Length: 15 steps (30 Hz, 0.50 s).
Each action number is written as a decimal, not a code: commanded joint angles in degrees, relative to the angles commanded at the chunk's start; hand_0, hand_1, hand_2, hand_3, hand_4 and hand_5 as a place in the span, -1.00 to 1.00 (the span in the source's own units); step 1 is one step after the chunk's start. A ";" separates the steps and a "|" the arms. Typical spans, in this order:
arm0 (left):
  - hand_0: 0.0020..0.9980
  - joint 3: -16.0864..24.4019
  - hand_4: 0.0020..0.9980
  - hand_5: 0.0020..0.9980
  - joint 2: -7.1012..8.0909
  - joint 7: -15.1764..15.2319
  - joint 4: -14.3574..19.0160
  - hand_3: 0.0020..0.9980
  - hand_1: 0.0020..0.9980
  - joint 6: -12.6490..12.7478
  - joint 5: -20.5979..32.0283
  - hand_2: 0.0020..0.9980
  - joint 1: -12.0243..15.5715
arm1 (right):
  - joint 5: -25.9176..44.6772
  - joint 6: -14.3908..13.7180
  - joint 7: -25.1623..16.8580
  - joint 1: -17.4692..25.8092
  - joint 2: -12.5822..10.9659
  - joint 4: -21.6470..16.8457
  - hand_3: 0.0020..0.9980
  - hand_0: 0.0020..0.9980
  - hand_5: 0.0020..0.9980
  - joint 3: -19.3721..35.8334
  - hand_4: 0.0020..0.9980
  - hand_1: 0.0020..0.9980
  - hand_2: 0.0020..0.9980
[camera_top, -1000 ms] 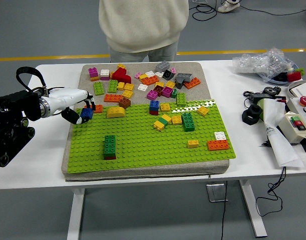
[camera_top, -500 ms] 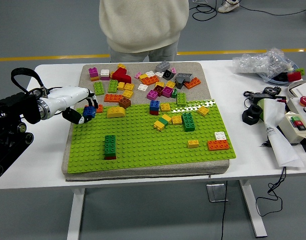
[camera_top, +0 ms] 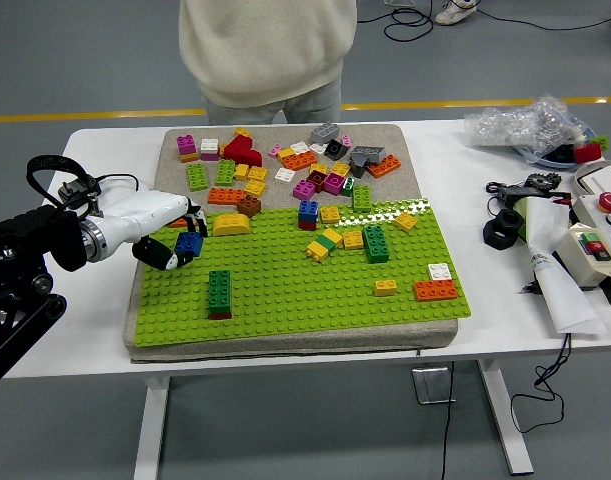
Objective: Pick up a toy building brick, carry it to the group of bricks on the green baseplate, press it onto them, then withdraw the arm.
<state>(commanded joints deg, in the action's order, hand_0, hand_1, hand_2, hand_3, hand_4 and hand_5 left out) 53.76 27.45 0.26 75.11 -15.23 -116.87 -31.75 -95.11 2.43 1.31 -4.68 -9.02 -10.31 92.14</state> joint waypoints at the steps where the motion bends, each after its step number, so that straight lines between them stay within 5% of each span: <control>1: 0.51 0.03 0.30 -1.00 0.01 -0.48 0.87 0.10 0.41 -0.13 -0.10 0.03 0.34 | 0.02 0.00 0.01 0.02 -0.06 0.00 0.53 0.54 0.54 -0.02 1.00 0.38 0.48; 9: 0.51 0.03 0.31 -1.00 -1.05 -3.66 5.84 0.11 0.42 -1.32 -0.39 0.03 2.59 | -0.04 -0.01 -0.05 0.15 -0.24 0.00 0.53 0.54 0.54 -0.11 1.00 0.38 0.48; 15: 0.51 -0.49 0.31 -1.00 -2.08 -4.31 6.50 0.11 0.40 -1.47 0.12 0.03 2.65 | 0.03 -0.02 0.00 0.13 -0.29 0.00 0.53 0.54 0.54 -0.17 1.00 0.38 0.48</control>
<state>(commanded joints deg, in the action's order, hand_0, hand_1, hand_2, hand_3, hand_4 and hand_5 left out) 53.27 25.37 -4.05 81.61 -16.70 -116.75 -29.10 -95.08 2.41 1.31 -4.55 -9.31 -10.31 91.96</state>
